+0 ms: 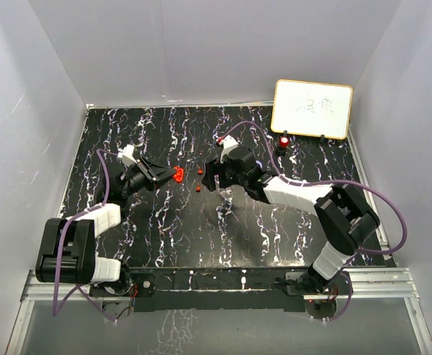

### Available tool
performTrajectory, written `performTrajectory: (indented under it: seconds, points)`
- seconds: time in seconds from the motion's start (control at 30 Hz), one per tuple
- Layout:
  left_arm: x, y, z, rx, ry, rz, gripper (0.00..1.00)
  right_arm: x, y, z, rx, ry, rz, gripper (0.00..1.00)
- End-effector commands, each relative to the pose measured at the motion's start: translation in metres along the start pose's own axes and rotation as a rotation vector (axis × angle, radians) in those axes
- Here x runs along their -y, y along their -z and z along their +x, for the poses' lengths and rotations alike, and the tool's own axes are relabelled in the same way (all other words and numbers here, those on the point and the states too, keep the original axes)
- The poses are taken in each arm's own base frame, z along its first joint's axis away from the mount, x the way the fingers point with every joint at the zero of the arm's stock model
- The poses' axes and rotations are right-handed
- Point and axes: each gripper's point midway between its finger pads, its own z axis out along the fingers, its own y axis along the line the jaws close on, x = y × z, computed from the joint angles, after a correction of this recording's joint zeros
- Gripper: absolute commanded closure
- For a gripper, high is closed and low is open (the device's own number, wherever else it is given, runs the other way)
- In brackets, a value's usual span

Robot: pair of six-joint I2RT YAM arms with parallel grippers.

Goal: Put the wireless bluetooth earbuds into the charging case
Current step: Pick up the earbud from the center of the board.

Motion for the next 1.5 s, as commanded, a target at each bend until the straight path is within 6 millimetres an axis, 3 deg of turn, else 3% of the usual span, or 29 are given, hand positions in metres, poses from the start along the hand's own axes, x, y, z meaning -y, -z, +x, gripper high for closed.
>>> performTrajectory:
  seconds: [0.0,0.47,0.53,0.73,0.87,1.47]
  points:
    - [0.020,0.002,-0.004,-0.015,-0.044,0.070,1.00,-0.006,-0.001,-0.025,0.044,0.018,-0.016,0.31]
    - [0.017,0.003,0.002,-0.043,-0.070,0.077,1.00,-0.005,-0.018,-0.013,-0.038,0.017,-0.017,0.35]
    - [0.016,0.003,0.002,-0.044,-0.071,0.081,1.00,-0.001,-0.027,-0.002,-0.071,0.012,-0.003,0.37]
    - [0.013,0.007,-0.002,-0.031,-0.071,0.079,1.00,-0.003,-0.042,0.002,-0.115,-0.002,-0.006,0.45]
    - [0.012,0.010,-0.005,-0.026,-0.069,0.080,1.00,-0.002,-0.051,0.011,-0.149,0.000,0.004,0.46]
    - [0.006,0.023,-0.013,0.007,-0.051,0.078,1.00,-0.029,-0.071,0.035,-0.208,-0.050,-0.114,0.46]
